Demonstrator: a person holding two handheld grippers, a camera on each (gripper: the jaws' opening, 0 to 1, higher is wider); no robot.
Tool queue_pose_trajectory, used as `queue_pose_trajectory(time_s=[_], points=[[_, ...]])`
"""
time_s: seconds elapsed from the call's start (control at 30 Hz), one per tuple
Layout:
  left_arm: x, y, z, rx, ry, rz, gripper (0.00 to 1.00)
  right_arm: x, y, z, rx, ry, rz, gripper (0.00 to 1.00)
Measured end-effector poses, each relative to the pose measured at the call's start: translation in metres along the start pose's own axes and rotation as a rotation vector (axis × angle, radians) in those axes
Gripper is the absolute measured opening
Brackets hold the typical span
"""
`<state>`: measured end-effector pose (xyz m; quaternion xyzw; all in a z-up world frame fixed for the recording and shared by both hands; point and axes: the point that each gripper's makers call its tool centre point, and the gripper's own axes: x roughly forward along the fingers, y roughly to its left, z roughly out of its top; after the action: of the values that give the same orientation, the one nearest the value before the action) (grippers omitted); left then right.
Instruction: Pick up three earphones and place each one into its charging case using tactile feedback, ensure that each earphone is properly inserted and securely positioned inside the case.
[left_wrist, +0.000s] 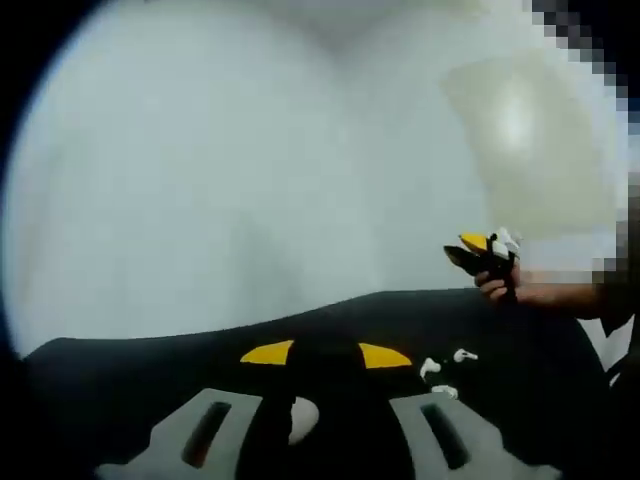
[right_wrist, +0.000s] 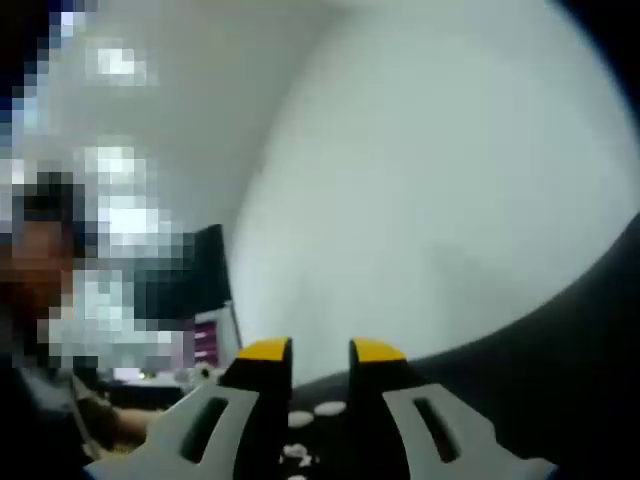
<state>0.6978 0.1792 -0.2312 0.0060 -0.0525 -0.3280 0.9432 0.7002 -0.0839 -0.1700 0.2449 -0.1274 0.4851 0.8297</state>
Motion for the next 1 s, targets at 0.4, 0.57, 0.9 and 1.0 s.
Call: queue_pose_trajectory(time_s=[0.4, 0.57, 0.9, 1.0], points=[[-0.017, 0.05, 0.001, -0.137, -0.013, 0.191, 0.24, -0.007, -0.02, 0.014, 0.028, -0.049, -0.054, 0.24], [-0.019, 0.059, -0.01, -0.317, -0.015, 0.153, 0.32, -0.007, -0.019, 0.012, 0.032, -0.039, -0.053, 0.24], [0.008, 0.051, -0.037, -0.403, 0.253, 0.037, 0.36, -0.008, -0.041, 0.0, 0.015, 0.016, -0.109, 0.24], [0.012, 0.038, -0.056, -0.427, 0.425, -0.109, 0.45, -0.008, -0.042, 0.0, 0.018, 0.018, -0.11, 0.24]])
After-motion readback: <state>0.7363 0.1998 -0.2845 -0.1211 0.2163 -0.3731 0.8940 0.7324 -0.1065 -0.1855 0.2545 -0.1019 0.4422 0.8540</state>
